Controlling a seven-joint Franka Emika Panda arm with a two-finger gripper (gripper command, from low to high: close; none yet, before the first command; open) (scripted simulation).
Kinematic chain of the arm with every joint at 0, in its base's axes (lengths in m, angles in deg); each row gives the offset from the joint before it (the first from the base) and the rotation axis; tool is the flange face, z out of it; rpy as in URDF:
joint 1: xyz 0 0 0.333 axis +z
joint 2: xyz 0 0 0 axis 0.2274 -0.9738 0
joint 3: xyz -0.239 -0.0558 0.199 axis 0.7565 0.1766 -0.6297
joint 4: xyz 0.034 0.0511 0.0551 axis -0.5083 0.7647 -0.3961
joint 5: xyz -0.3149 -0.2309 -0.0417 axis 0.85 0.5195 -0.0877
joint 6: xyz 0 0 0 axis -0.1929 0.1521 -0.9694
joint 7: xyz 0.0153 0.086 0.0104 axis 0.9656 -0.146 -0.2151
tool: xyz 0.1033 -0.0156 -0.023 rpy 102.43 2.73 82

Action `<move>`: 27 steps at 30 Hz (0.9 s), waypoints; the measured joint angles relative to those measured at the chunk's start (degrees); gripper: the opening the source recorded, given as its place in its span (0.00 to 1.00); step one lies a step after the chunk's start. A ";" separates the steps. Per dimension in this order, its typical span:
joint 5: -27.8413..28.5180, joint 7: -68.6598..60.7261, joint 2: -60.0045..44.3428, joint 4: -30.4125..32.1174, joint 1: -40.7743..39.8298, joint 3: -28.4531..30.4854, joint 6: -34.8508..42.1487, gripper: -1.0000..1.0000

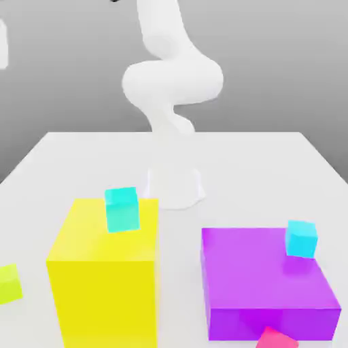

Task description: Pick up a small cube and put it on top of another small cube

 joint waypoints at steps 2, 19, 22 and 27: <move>1.68 -5.30 -2.28 0.22 4.72 6.23 -1.53 0.50; 38.34 -18.38 8.21 -4.47 53.90 61.19 -6.62 0.00; 38.46 -18.29 8.21 -4.47 53.90 61.18 -6.50 0.00; 35.23 -20.21 5.91 -3.24 50.86 57.10 -4.80 0.00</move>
